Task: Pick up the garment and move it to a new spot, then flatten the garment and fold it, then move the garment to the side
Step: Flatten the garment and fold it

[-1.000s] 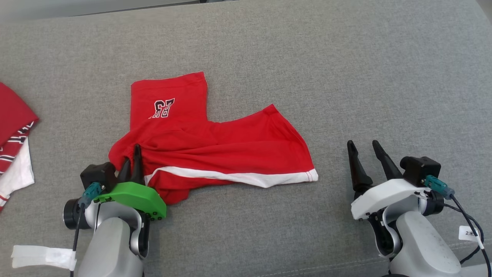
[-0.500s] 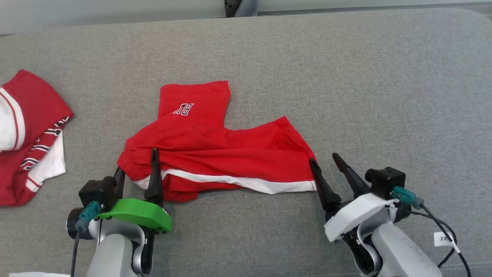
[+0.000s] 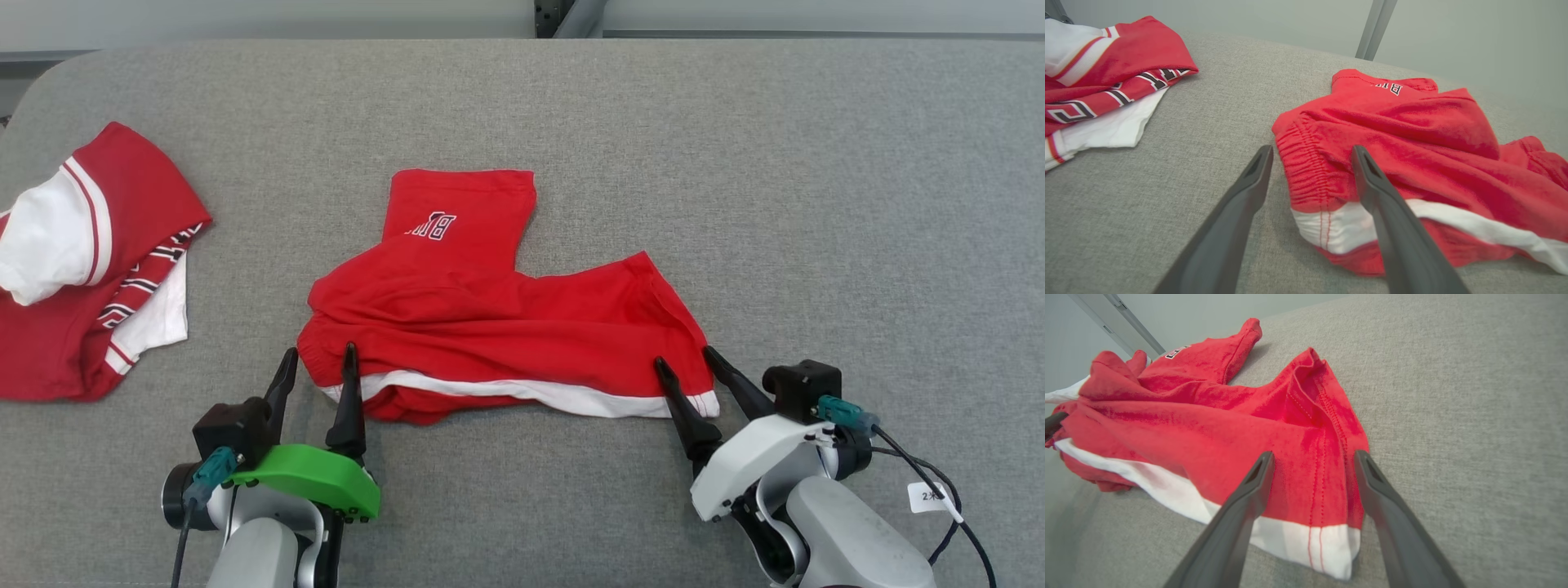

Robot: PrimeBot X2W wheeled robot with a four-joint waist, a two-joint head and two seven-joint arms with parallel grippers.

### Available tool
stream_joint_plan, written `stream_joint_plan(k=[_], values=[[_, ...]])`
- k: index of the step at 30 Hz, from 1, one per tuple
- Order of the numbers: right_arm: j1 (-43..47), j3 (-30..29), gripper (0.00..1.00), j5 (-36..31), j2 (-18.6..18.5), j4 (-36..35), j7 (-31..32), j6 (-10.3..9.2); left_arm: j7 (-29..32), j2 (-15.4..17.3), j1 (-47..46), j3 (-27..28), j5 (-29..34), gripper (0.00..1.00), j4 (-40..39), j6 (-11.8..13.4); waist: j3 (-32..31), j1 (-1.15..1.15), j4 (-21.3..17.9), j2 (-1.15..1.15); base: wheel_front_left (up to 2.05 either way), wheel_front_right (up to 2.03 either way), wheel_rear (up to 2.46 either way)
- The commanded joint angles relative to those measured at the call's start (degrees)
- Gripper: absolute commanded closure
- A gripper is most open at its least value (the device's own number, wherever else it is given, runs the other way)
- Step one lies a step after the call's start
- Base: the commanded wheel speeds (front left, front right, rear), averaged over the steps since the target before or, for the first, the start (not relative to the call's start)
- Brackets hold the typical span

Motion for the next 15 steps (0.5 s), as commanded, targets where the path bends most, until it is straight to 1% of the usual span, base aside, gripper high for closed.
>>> stream_joint_plan(k=[1, 5, 6, 7, 8, 9, 10, 15], values=[[-0.59, -0.04, 0.00, 0.07, 0.00, 0.36, 0.05, -0.06, 0.00, 0.23, -0.37, 0.05, 0.09, 0.00, -0.05, -0.22, 0.01, 0.00, 0.18, 0.00, 0.00, 0.00, 0.00], [-0.94, -0.66, 0.00, 0.07, 0.35, 2.33, 0.05, -0.06, 0.00, 0.23, 0.27, -0.55, -0.53, 0.00, -0.34, -0.17, -0.23, 0.00, 0.83, 0.00, 0.00, 0.00, 0.00], [-0.94, -0.63, 0.09, 0.20, 0.40, 2.74, 0.05, -0.07, 0.00, 0.23, 0.59, -0.77, -0.65, 0.00, -0.49, -0.12, -0.28, 0.00, 1.03, 0.00, 0.00, 0.00, 0.00], [-1.06, -0.49, 0.29, 0.31, 0.41, 2.89, 0.05, -0.06, 0.00, 0.23, 0.90, -1.13, -0.70, 0.00, -0.68, 0.08, -0.32, 0.00, 1.22, 0.00, 0.00, 0.00, 0.00], [-1.20, -0.31, 0.55, 0.37, 0.41, 2.92, 0.05, -0.07, 0.00, 0.23, 1.16, -1.35, -0.68, 0.00, -0.78, 0.36, -0.34, 0.00, 1.39, 0.00, 0.00, 0.00, 0.00], [-1.33, -0.23, 0.88, 0.56, 0.39, 2.83, 0.05, -0.07, 0.00, 0.23, 1.35, -1.40, -0.60, 0.00, -0.72, 0.40, -0.34, 0.00, 1.54, 0.00, 0.00, 0.00, 0.00], [-1.50, -0.18, 1.00, 0.69, 0.32, 2.60, 0.05, -0.06, 0.00, 0.23, 1.45, -1.39, -0.52, 0.00, -0.74, 0.34, -0.34, 0.00, 1.69, 0.00, 0.00, 0.00, 0.00], [-1.99, -1.78, 1.00, 1.71, -0.44, 1.03, 0.05, -0.06, 0.00, 0.22, 2.15, -1.67, -0.35, 0.00, -1.07, 0.40, -0.36, 0.00, 2.30, 0.00, 0.00, 0.00, 0.00]])
